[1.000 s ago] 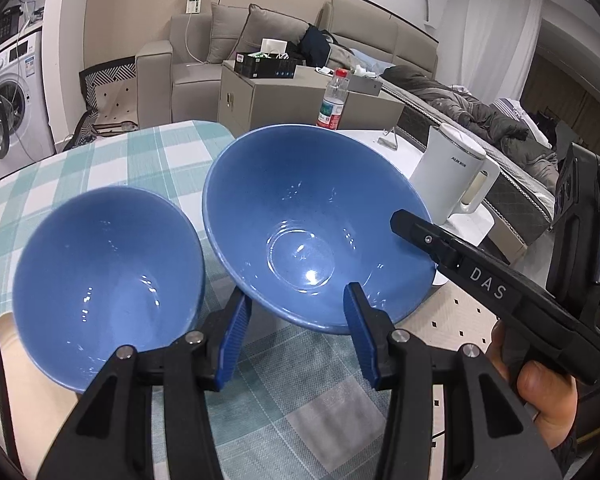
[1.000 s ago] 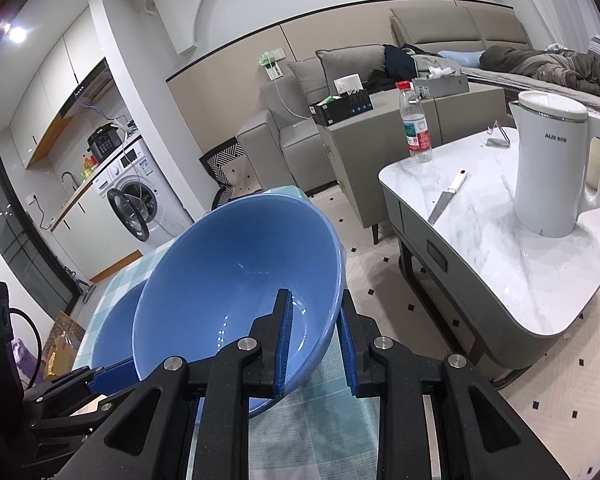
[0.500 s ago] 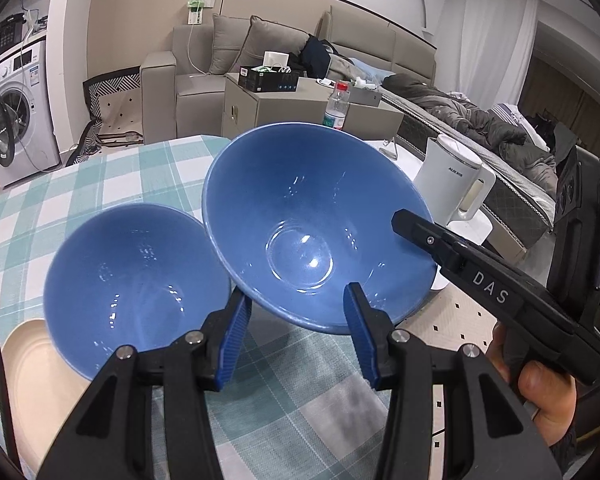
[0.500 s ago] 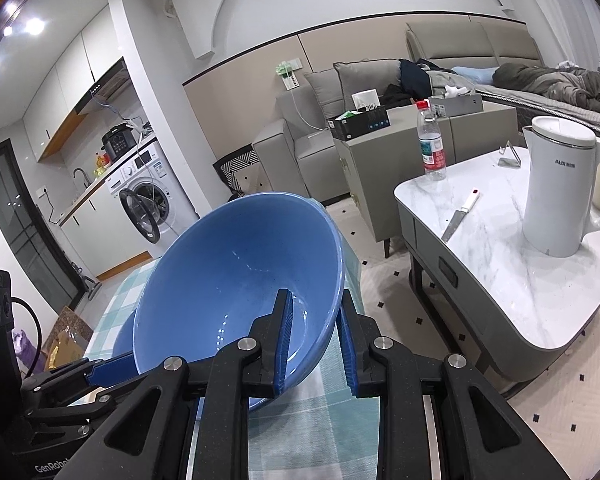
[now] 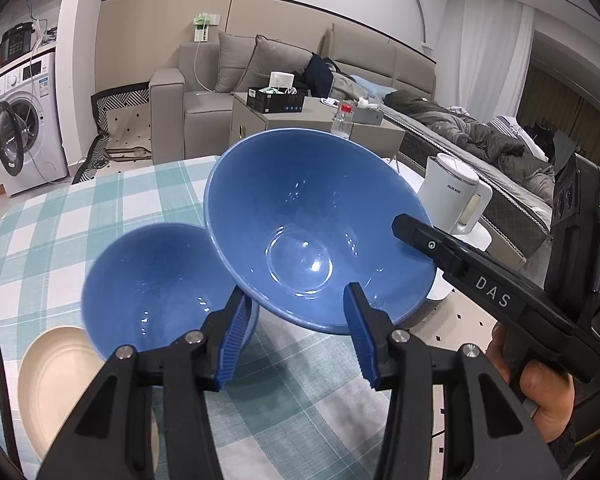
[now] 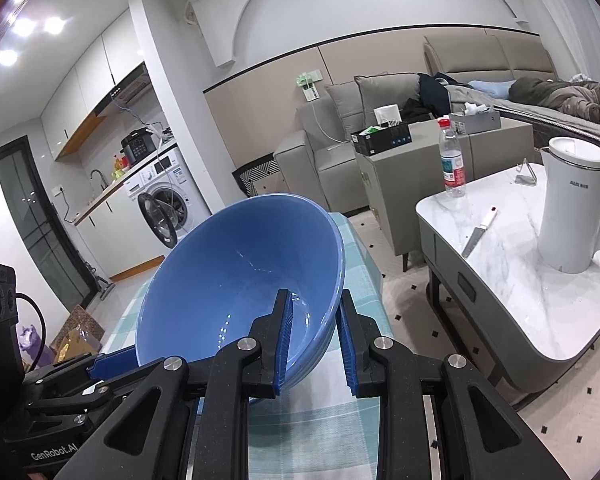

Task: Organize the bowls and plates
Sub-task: 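Lift the nested bowls with both grippers and carry them over the third blue bowl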

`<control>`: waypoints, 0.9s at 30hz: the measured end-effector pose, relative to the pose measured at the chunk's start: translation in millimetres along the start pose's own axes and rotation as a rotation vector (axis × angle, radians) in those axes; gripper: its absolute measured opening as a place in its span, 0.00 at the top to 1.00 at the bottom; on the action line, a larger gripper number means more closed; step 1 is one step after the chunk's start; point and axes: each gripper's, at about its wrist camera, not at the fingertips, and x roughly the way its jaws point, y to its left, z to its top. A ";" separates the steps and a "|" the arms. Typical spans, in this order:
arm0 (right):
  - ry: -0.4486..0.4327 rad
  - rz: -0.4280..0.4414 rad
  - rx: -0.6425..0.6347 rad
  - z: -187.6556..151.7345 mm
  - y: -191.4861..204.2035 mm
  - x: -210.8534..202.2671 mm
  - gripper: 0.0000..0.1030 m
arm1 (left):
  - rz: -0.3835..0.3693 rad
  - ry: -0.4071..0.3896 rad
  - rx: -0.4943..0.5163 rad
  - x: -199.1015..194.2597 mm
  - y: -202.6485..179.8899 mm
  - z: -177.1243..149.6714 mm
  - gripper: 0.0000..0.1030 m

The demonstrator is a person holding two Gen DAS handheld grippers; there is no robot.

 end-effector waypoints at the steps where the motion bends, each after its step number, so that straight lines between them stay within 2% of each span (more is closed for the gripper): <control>1: 0.000 0.004 -0.002 0.5 1.7 0.8 0.77 | 0.002 -0.002 -0.001 -1.5 1.6 -0.3 0.54; 27: 0.030 0.102 -0.094 -13.6 56.7 25.3 0.77 | 0.067 -0.042 -0.065 -34.8 45.5 -16.3 0.54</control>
